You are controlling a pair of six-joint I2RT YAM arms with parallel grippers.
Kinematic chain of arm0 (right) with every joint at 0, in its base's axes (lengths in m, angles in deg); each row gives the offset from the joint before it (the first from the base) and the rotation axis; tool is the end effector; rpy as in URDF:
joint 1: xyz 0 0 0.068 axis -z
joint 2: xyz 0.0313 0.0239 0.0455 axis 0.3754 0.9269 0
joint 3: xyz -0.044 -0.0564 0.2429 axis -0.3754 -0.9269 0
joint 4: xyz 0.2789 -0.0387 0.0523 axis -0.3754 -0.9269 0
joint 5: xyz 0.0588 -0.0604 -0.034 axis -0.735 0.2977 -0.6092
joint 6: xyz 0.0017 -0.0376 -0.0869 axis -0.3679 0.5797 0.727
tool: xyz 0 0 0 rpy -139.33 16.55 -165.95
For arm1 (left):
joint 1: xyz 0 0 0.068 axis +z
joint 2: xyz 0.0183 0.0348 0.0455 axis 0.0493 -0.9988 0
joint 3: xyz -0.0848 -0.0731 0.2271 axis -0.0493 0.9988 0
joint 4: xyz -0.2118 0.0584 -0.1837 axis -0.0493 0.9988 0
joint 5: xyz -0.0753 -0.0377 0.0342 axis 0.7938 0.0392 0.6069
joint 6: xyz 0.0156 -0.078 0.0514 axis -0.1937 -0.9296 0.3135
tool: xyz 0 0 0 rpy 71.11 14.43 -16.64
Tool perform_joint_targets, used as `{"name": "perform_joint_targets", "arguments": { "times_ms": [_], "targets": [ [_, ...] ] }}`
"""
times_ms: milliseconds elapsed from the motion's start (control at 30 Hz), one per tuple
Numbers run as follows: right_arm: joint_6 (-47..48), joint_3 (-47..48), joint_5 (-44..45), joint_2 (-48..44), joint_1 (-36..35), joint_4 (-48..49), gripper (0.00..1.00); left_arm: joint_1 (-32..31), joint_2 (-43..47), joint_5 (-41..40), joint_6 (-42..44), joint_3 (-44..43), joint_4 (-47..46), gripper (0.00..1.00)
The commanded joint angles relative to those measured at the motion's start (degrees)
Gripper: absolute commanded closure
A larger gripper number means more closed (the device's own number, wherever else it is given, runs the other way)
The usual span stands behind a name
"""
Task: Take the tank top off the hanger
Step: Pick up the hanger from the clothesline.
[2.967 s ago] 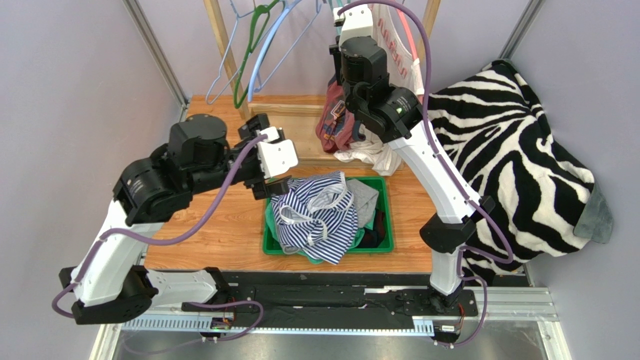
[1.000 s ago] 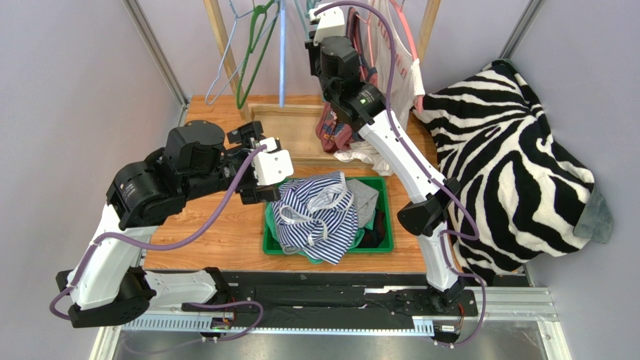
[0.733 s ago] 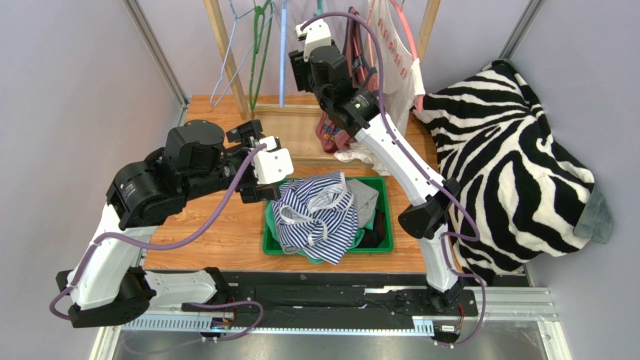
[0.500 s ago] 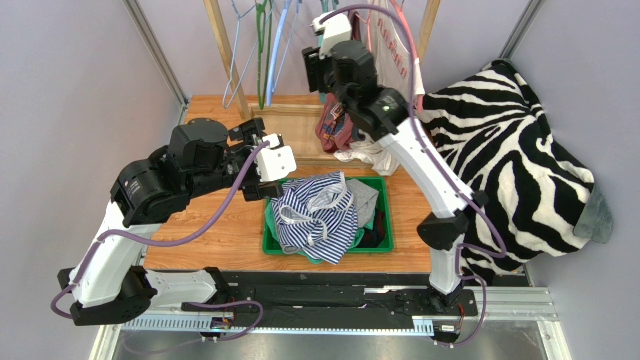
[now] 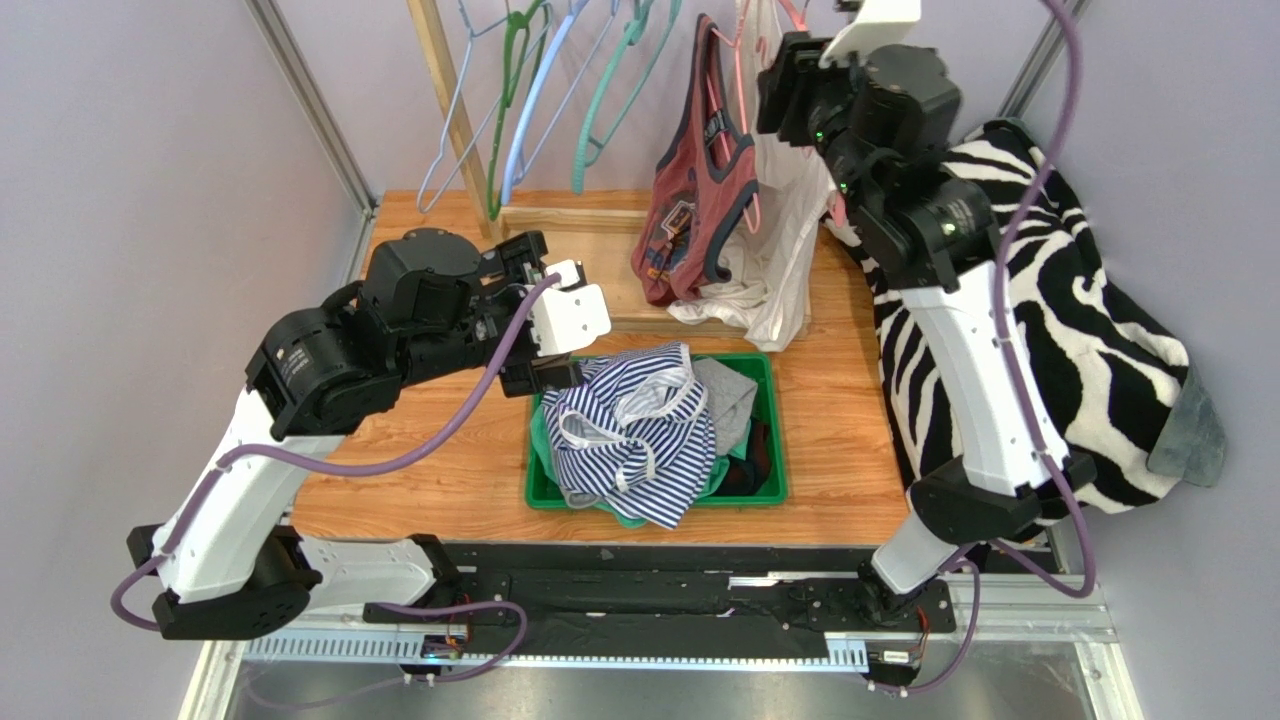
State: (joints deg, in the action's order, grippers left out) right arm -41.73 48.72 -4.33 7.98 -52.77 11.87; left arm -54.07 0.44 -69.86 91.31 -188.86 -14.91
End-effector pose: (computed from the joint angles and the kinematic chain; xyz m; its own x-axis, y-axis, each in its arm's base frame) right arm 0.3255 0.1607 0.5750 -0.0108 0.0646 -0.9979 -0.1995 0.9777 0.0654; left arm 0.1577 -0.1894 0.4790 0.2042 0.6916 -0.6929 0.7798 0.3129 0.5422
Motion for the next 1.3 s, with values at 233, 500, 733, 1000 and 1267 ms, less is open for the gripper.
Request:
{"name": "perform_joint_targets", "arguments": {
  "times_ms": [233,500,733,1000,1267],
  "targets": [
    [-4.12,-6.80,-2.69,3.67,0.66,-4.00,0.47,0.18,-0.77,0.19,-1.22,-1.17,-2.45,0.01],
    [-2.63,-8.91,-0.48,5.42,0.66,-3.73,0.47,0.27,0.20,-0.16,-1.22,-0.29,-2.27,0.01],
    [-0.95,-5.49,0.75,10.69,0.75,-3.56,0.51,0.44,0.11,0.28,-1.49,-1.08,-2.01,0.01],
    [-3.42,-13.53,0.49,7.81,0.22,1.35,0.95,0.79,0.37,-0.33,-1.31,-0.90,-2.10,0.01],
    [0.10,-18.59,2.77,2.00,-1.89,11.38,1.00,2.20,-0.24,1.16,-2.10,-1.34,-2.45,0.01]
  ]
}}
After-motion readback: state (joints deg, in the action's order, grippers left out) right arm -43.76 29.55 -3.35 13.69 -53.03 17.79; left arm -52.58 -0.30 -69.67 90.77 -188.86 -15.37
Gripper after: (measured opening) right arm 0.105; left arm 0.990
